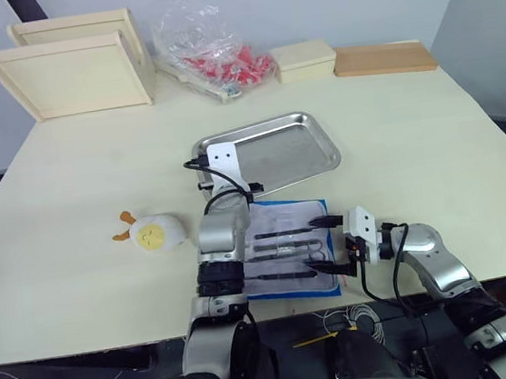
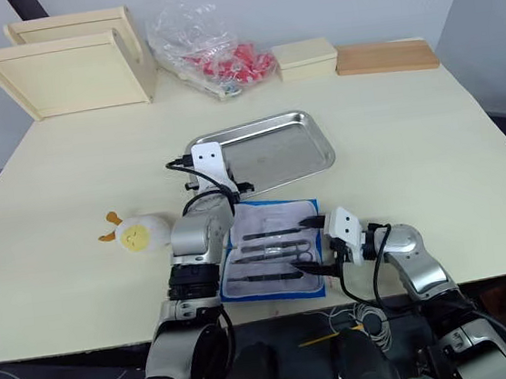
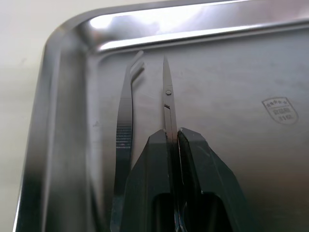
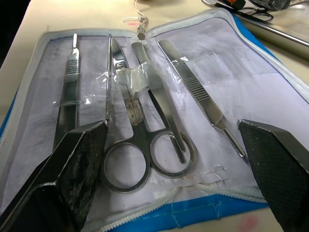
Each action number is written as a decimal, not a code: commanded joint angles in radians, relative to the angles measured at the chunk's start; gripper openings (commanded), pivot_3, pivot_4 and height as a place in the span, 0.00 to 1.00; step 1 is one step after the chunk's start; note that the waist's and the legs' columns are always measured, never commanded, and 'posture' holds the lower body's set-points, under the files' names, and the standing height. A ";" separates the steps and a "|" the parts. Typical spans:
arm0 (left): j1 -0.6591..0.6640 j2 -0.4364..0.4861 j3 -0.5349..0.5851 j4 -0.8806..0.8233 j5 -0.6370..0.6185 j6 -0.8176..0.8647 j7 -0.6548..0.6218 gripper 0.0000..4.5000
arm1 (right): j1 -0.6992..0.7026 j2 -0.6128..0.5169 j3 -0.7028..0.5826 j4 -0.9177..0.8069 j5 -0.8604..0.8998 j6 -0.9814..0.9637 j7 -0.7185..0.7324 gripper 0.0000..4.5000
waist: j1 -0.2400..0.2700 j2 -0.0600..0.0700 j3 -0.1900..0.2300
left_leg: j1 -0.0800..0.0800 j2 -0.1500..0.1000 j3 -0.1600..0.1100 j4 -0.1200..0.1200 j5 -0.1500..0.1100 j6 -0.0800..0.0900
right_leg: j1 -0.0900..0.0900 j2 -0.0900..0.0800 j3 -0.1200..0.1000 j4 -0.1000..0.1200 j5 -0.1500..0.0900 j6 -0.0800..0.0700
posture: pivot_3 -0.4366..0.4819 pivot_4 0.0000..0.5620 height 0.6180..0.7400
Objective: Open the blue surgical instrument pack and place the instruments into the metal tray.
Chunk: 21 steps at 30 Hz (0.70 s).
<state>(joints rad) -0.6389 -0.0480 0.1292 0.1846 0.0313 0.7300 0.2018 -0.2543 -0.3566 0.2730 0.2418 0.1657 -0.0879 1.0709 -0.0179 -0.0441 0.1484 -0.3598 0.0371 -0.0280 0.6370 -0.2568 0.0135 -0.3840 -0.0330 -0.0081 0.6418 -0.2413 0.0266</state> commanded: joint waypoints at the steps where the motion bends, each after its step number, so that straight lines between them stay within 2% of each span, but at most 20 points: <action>1: -0.019 -0.006 -0.004 0.001 -0.004 -0.013 0.012 0.01 | 0.061 -0.002 0.074 0.113 -0.069 0.062 0.000 1.00 | 0.000 0.000 0.000 | 0.000 0.000 0.000 0.000 0.000 0.000 | 0.000 0.000 0.000 0.000 0.000 0.000 | 0.48 0.27 1.00; 7: -0.030 -0.010 0.007 0.020 -0.013 -0.011 0.022 0.01 | 0.069 -0.004 0.074 0.106 -0.069 0.062 -0.004 1.00 | 0.000 0.000 0.000 | 0.000 0.000 0.000 0.000 0.000 0.000 | 0.000 0.000 0.000 0.000 0.000 0.000 | 0.48 0.27 1.00; 10: -0.033 -0.015 0.021 0.025 -0.021 -0.004 0.034 0.26 | 0.071 -0.004 0.074 0.104 -0.069 0.061 -0.006 1.00 | 0.000 0.000 0.000 | 0.000 0.000 0.000 0.000 0.000 0.000 | 0.000 0.000 0.000 0.000 0.000 0.000 | 0.48 0.27 1.00; 16: -0.030 -0.018 0.027 0.023 -0.029 -0.007 0.043 0.93 | 0.076 -0.005 0.075 0.102 -0.069 0.060 -0.008 1.00 | 0.000 0.000 0.000 | 0.000 0.000 0.000 0.000 0.000 0.000 | 0.000 0.000 0.000 0.000 0.000 0.000 | 0.48 0.27 1.00; 17: -0.031 -0.018 0.027 0.020 -0.034 -0.009 0.039 0.99 | 0.076 -0.005 0.075 0.102 -0.069 0.060 -0.008 1.00 | 0.000 0.000 0.000 | 0.000 0.000 0.000 0.000 0.000 0.000 | 0.000 0.000 0.000 0.000 0.000 0.000 | 0.48 0.27 1.00; 21: -0.034 -0.017 0.018 0.001 -0.052 -0.025 0.011 0.99 | 0.074 -0.005 0.075 0.104 -0.070 0.059 -0.008 1.00 | 0.000 0.000 0.000 | 0.000 0.000 0.000 0.000 0.000 0.000 | 0.000 0.000 0.000 0.000 0.000 0.000 | 0.48 0.27 1.00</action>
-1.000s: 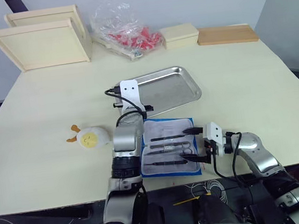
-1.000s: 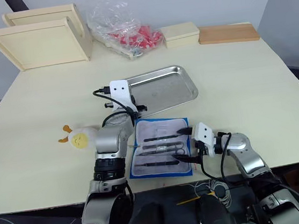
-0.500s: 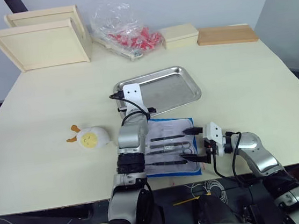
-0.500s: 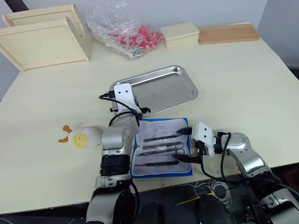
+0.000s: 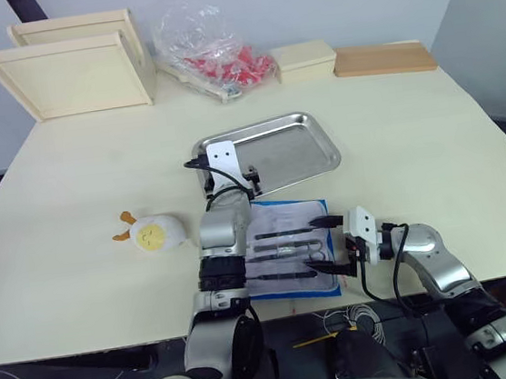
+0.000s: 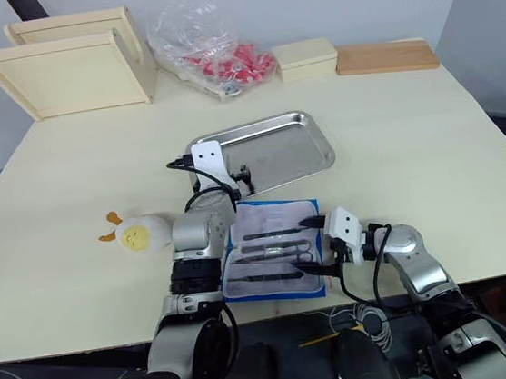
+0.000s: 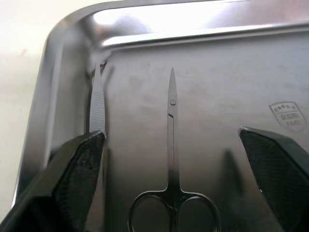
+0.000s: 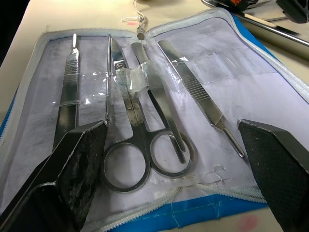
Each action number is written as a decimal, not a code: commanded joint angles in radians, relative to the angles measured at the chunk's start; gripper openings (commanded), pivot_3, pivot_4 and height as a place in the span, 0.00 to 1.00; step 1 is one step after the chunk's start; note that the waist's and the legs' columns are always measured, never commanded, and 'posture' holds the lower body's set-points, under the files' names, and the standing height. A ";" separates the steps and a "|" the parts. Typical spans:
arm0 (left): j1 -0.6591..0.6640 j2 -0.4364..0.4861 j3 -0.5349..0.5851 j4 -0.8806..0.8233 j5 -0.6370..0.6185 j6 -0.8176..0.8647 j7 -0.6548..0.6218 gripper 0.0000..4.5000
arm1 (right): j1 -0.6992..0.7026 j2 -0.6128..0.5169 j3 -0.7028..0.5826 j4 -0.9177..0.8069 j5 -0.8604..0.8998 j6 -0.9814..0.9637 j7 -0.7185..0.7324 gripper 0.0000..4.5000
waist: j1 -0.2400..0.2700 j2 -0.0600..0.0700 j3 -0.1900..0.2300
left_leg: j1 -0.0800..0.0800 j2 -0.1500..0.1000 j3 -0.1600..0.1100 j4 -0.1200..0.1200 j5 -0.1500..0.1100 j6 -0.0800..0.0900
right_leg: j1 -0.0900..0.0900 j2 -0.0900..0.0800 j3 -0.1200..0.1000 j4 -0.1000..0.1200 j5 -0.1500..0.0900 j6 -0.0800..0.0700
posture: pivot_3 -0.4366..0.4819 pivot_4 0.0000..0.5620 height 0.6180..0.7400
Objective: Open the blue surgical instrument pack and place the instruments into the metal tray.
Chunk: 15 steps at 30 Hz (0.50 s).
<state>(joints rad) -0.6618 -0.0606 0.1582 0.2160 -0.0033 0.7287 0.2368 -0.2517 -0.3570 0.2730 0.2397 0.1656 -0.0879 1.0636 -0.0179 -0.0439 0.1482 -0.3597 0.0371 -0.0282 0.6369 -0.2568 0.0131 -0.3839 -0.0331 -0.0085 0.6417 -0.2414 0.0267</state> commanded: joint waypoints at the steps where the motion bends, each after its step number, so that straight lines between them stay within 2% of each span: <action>1: -0.014 -0.003 -0.017 -0.036 -0.023 -0.032 -0.038 0.99 | 0.069 -0.004 0.075 0.109 -0.070 0.059 0.000 1.00 | 0.000 0.000 0.000 | 0.000 0.000 0.000 0.000 0.000 0.000 | 0.000 0.000 0.000 0.000 0.000 0.000 | 0.48 0.27 1.00; 9: -0.027 0.004 -0.019 -0.068 -0.050 -0.058 -0.084 0.99 | 0.066 -0.003 0.073 0.110 -0.069 0.059 -0.003 1.00 | 0.000 0.000 0.000 | 0.000 0.000 0.000 0.000 0.000 0.000 | 0.000 0.000 0.000 0.000 0.000 0.000 | 0.48 0.27 1.00; 15: -0.014 0.035 -0.045 -0.109 -0.087 -0.089 -0.189 0.99 | 0.067 -0.003 0.072 0.108 -0.069 0.061 -0.006 1.00 | 0.000 0.000 0.000 | 0.000 0.000 0.000 0.000 0.000 0.000 | 0.000 0.000 0.000 0.000 0.000 0.000 | 0.48 0.27 1.00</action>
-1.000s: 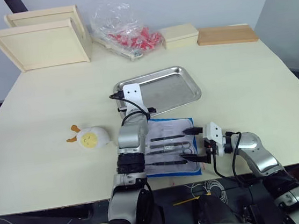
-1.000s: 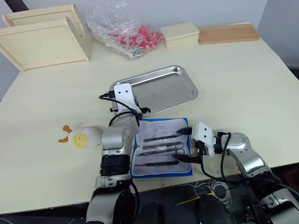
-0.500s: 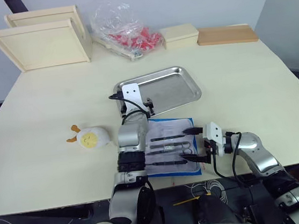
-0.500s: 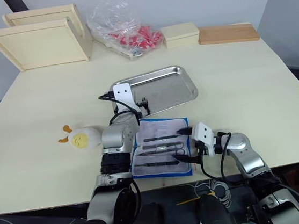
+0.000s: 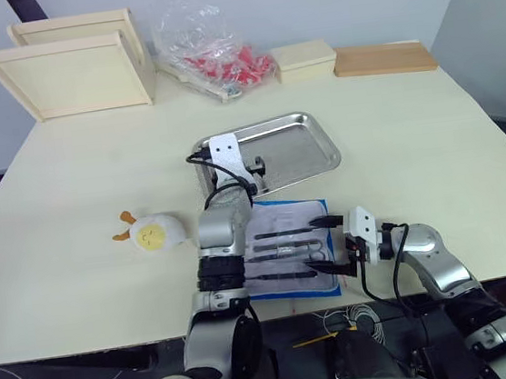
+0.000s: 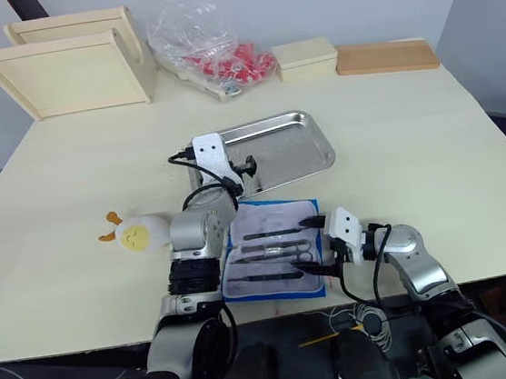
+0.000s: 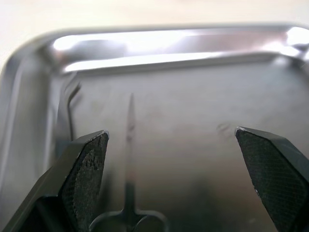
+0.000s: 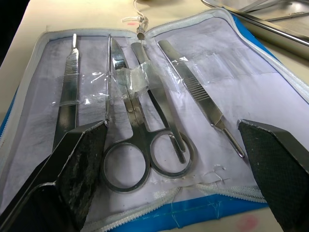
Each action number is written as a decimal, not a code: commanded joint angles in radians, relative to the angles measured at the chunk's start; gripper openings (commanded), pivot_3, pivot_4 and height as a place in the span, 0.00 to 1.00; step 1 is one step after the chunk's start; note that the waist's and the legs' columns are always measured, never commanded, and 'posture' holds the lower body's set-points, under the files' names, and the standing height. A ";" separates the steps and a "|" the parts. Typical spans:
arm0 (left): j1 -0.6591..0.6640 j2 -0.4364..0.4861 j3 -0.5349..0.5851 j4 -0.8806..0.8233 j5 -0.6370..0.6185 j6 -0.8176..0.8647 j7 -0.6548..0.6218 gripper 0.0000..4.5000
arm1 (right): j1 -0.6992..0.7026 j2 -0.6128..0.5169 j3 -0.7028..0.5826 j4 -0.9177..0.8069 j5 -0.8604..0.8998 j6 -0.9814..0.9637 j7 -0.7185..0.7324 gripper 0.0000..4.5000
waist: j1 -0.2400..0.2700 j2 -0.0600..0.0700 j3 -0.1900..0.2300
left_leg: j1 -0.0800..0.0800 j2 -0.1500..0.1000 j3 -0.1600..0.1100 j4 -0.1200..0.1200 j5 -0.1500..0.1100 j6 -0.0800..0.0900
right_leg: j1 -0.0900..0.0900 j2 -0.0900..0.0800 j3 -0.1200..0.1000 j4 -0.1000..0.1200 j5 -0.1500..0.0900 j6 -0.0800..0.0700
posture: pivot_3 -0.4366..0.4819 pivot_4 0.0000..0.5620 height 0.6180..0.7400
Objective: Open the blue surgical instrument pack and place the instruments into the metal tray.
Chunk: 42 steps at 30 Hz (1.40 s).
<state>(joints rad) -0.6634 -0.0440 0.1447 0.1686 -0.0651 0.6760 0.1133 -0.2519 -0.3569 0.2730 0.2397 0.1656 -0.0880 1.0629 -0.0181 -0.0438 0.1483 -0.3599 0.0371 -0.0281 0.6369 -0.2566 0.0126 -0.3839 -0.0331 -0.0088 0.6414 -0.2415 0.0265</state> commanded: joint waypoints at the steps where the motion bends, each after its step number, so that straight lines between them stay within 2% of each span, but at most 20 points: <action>1: -0.008 0.026 -0.036 -0.068 -0.034 -0.040 -0.089 0.99 | 0.066 -0.003 0.071 0.109 -0.069 0.061 -0.005 1.00 | 0.000 0.000 0.000 | 0.000 0.000 0.000 0.000 0.000 0.000 | 0.000 0.000 0.000 0.000 0.000 0.000 | 0.48 0.27 1.00; 6: 0.024 0.106 -0.106 -0.117 -0.079 -0.091 -0.298 0.99 | 0.065 -0.003 0.070 0.110 -0.068 0.062 -0.007 1.00 | -0.001 0.000 0.000 | 0.000 0.000 0.000 0.000 0.000 0.000 | 0.000 0.000 0.000 0.000 0.000 0.000 | 0.48 0.27 1.00; 13: 0.090 0.268 -0.190 -0.150 -0.114 -0.165 -0.575 0.99 | 0.066 0.002 0.067 0.110 -0.066 0.063 -0.014 1.00 | -0.002 0.001 0.001 | 0.000 0.000 0.000 0.000 0.000 0.000 | 0.000 0.000 0.000 0.000 -0.002 -0.004 | 0.48 0.27 1.00; 19: 0.157 0.405 -0.183 -0.197 -0.228 -0.207 -0.855 0.99 | 0.085 -0.007 0.063 0.089 -0.060 0.066 -0.010 1.00 | 0.000 0.004 0.002 | -0.001 0.002 -0.001 0.000 0.000 0.000 | -0.001 -0.002 0.000 -0.001 -0.002 -0.004 | 0.48 0.27 1.00; 26: 0.168 0.583 -0.148 -0.129 -0.319 -0.347 -1.188 0.99 | 0.094 -0.022 0.060 0.086 -0.061 0.064 -0.003 1.00 | 0.004 0.007 0.004 | -0.002 0.002 -0.001 -0.001 0.000 0.000 | -0.003 -0.002 0.000 -0.001 -0.004 -0.006 | 0.48 0.27 1.00; 30: 0.168 0.705 -0.160 -0.036 -0.312 -0.499 -1.433 0.99 | 0.093 -0.023 0.060 0.085 -0.060 0.065 -0.001 1.00 | 0.003 0.008 0.005 | -0.002 0.002 0.000 -0.002 0.000 0.000 | -0.003 -0.004 0.000 -0.002 -0.004 -0.006 | 0.48 0.27 1.00; 35: 0.156 0.798 -0.161 0.057 -0.338 -0.608 -1.681 0.99 | 0.095 -0.027 0.060 0.083 -0.059 0.065 0.004 1.00 | 0.004 0.007 0.005 | -0.004 0.003 0.000 -0.002 0.000 0.000 | -0.005 -0.008 0.000 -0.003 -0.004 -0.007 | 0.48 0.27 1.00; 39: 0.153 0.929 -0.261 0.131 -0.405 -0.756 -1.728 0.99 | 0.093 -0.030 0.058 0.084 -0.058 0.066 0.006 1.00 | 0.004 0.007 0.005 | -0.004 0.004 -0.001 -0.003 0.000 0.000 | -0.006 -0.009 0.001 -0.003 -0.004 -0.007 | 0.48 0.27 1.00; 42: 0.134 1.012 -0.338 0.160 -0.489 -0.777 -1.728 0.99 | 0.094 -0.032 0.057 0.083 -0.058 0.065 0.008 1.00 | 0.005 0.007 0.005 | -0.005 0.004 -0.001 -0.004 0.000 0.000 | -0.006 -0.010 0.001 -0.004 -0.005 -0.007 | 0.48 0.27 1.00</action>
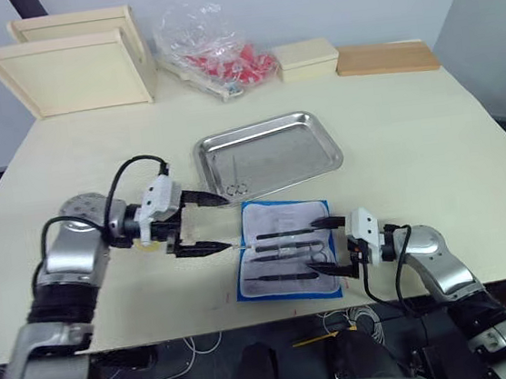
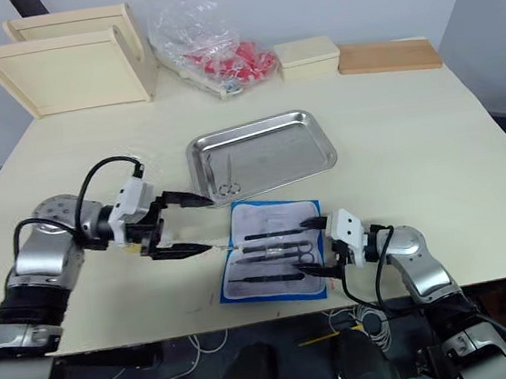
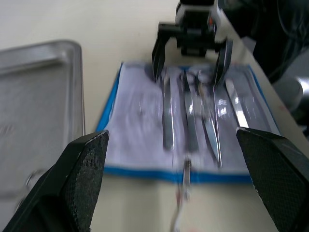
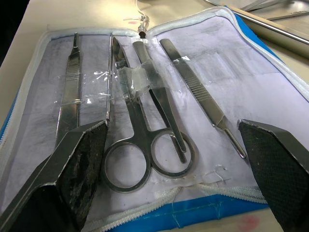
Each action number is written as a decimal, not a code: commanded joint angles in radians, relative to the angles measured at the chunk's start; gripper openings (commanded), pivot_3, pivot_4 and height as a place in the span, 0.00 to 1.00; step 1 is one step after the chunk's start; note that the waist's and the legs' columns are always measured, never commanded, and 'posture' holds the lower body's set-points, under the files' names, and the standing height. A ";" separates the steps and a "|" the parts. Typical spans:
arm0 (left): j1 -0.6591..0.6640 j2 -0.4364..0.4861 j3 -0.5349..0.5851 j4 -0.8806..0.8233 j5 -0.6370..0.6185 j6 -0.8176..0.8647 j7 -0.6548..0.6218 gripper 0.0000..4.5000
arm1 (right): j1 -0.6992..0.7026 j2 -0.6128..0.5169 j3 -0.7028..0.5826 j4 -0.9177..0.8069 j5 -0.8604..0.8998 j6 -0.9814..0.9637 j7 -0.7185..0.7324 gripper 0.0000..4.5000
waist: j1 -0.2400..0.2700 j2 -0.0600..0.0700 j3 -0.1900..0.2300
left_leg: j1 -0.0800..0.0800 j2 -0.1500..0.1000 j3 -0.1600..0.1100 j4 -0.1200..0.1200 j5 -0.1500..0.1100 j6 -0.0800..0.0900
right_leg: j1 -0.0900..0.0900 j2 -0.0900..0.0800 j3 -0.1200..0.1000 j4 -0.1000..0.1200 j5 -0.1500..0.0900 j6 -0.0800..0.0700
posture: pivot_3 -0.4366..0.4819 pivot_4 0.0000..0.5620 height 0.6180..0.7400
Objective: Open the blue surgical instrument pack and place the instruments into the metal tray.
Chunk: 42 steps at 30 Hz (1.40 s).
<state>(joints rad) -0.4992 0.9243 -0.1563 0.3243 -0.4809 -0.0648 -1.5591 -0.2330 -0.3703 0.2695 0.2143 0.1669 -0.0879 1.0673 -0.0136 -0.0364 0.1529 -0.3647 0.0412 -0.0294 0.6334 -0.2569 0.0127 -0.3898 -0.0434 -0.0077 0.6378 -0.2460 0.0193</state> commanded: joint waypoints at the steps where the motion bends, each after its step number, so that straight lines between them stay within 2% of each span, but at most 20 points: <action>1: -0.041 0.072 -0.069 0.020 -0.087 -0.050 -0.055 0.99 | 0.076 -0.019 0.060 0.108 -0.059 0.065 0.003 1.00 | 0.000 0.000 0.000 | 0.000 0.000 0.000 0.000 0.000 0.000 | 0.000 -0.001 0.000 0.000 0.000 0.000 | 0.48 0.27 1.00; 7: -0.097 0.199 -0.234 0.034 -0.215 -0.101 -0.055 0.99 | 0.074 -0.019 0.056 0.111 -0.059 0.064 0.002 1.00 | 0.000 -0.001 0.000 | -0.003 -0.001 0.002 0.000 0.000 0.000 | -0.003 -0.001 -0.001 0.000 0.000 0.000 | 0.48 0.27 1.00; 12: -0.150 0.213 -0.316 0.057 -0.240 -0.135 -0.055 0.99 | 0.072 -0.014 0.056 0.113 -0.059 0.064 -0.003 1.00 | 0.001 -0.001 0.000 | -0.003 -0.001 0.003 0.000 0.000 0.000 | -0.003 0.000 -0.004 0.000 0.000 0.000 | 0.48 0.27 1.00; 15: -0.175 0.169 -0.336 0.069 -0.199 -0.132 -0.055 0.99 | 0.075 -0.011 0.057 0.112 -0.060 0.065 -0.006 1.00 | 0.001 -0.001 0.000 | -0.003 -0.001 0.003 0.000 0.000 0.000 | -0.003 0.005 -0.004 0.000 0.000 0.000 | 0.48 0.27 1.00; 22: -0.217 -0.030 -0.303 0.125 -0.058 -0.107 -0.051 0.99 | 0.065 -0.008 0.054 0.121 -0.062 0.064 -0.012 1.00 | 0.000 -0.003 -0.001 | -0.003 -0.002 0.005 0.000 0.000 0.000 | -0.003 0.007 -0.003 0.000 0.000 0.001 | 0.48 0.27 1.00; 23: -0.222 -0.057 -0.297 0.141 -0.033 -0.110 -0.045 0.90 | 0.063 -0.008 0.054 0.122 -0.062 0.064 -0.012 1.00 | 0.001 -0.003 -0.001 | -0.003 -0.002 0.005 0.000 0.000 0.000 | -0.003 0.009 -0.002 0.000 0.000 0.000 | 0.48 0.27 1.00; 25: -0.230 -0.102 -0.287 0.170 0.012 -0.119 -0.027 0.82 | 0.060 -0.006 0.053 0.125 -0.063 0.064 -0.014 1.00 | 0.002 -0.003 -0.001 | -0.003 -0.002 0.006 0.001 0.000 0.000 | -0.003 0.010 -0.003 0.001 0.000 0.000 | 0.48 0.27 1.00; 26: -0.234 -0.130 -0.279 0.190 0.041 -0.138 0.001 0.70 | 0.060 -0.005 0.053 0.125 -0.063 0.064 -0.015 1.00 | 0.002 -0.003 -0.001 | -0.003 -0.002 0.006 0.001 0.000 0.000 | -0.003 0.010 -0.003 0.001 0.000 0.000 | 0.48 0.27 1.00; 27: -0.238 -0.154 -0.275 0.207 0.065 -0.151 0.025 0.66 | 0.059 -0.005 0.053 0.125 -0.063 0.064 -0.015 1.00 | 0.001 -0.003 -0.001 | -0.003 -0.002 0.007 0.001 0.000 0.000 | -0.003 0.010 -0.003 0.001 0.000 0.000 | 0.48 0.27 1.00; 28: -0.239 -0.175 -0.269 0.219 0.085 -0.160 0.032 0.55 | 0.059 -0.004 0.053 0.125 -0.063 0.064 -0.016 1.00 | 0.002 -0.003 -0.001 | -0.003 -0.002 0.007 0.001 0.000 0.000 | -0.003 0.010 -0.002 0.002 0.000 0.000 | 0.48 0.27 1.00; 30: -0.237 -0.208 -0.252 0.238 0.120 -0.173 0.030 0.42 | 0.058 -0.004 0.053 0.125 -0.063 0.064 -0.017 1.00 | 0.001 -0.003 -0.001 | -0.003 -0.002 0.007 0.001 0.000 0.000 | -0.003 0.010 -0.002 0.002 0.000 0.000 | 0.48 0.27 1.00; 42: -0.252 -0.328 -0.197 0.407 0.297 -0.285 0.045 0.42 | 0.064 -0.011 0.051 0.119 -0.066 0.059 -0.021 1.00 | 0.002 -0.004 -0.002 | -0.003 -0.002 0.008 0.002 0.000 0.000 | -0.003 0.010 -0.002 0.003 0.000 0.000 | 0.48 0.27 1.00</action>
<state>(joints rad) -0.7296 0.6068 -0.3718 0.7245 -0.2002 -0.3214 -1.5202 -0.2328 -0.3650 0.2681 0.2143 0.1686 -0.0880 1.0598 -0.0114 -0.0405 0.1512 -0.3678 0.0387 -0.0219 0.6351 -0.2566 0.0132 -0.3923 -0.0331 -0.0094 0.6404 -0.2458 0.0195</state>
